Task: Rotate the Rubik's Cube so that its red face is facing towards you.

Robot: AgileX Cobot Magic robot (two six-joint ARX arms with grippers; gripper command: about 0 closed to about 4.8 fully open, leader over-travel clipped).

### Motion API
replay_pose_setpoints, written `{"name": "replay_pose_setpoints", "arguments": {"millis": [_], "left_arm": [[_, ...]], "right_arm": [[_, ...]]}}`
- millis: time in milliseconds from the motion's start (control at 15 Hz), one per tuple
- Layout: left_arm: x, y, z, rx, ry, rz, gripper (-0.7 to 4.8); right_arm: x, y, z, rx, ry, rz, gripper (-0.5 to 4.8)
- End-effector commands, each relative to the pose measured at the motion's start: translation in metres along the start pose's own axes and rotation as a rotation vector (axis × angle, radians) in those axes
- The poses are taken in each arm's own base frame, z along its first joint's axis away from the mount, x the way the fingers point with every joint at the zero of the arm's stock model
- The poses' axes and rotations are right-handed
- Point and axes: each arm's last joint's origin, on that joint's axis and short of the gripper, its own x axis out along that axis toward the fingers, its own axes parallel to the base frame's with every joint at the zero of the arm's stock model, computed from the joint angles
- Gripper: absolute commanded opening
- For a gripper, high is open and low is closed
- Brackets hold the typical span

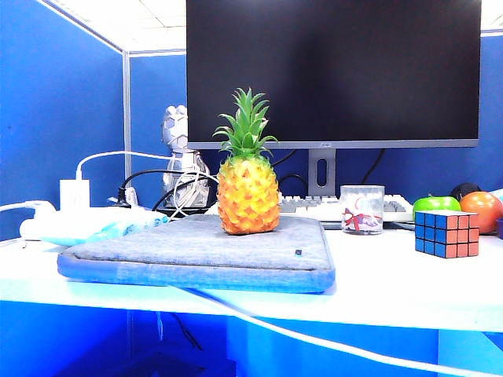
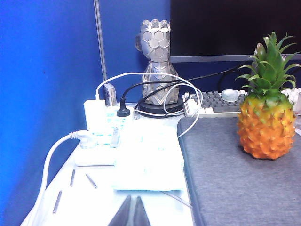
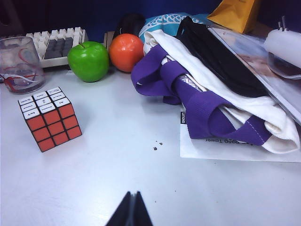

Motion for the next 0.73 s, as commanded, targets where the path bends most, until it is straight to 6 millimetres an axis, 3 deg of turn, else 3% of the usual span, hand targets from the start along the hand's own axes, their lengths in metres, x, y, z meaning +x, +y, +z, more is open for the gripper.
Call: {"name": "replay_pose_setpoints", "arguments": {"millis": [67,266,400,533,733], "left_arm": [[0.0,0.0,0.002,-0.056,-0.016,0.001,-0.02],[0.0,0.0,0.002,-0.071,-0.012,-0.004,-0.02],[-0.001,-0.005,0.005,-0.115,-0.042,-0.198,-0.03],[-0.004,-0.009,0.021,-0.133,-0.173,-0.361,-0.03],[-0.004,-0.006,0.063,-0.141,-0.227,-0.364,-0.03]], "right_arm": [[0.001,0.0,-0.002,-0.001,0.004,-0.002,-0.06],[0.001,0.0,-0.002,-0.001,0.004,-0.003,-0.06],[0.001,0.001,-0.002,0.0,0.008,0.043,-0.06],[0.0,0.005,0.0,0.005,-0.001,0.169,-0.06],[-0.002,0.011,0.011,0.051,-0.098,0.347,-0.06]]}}
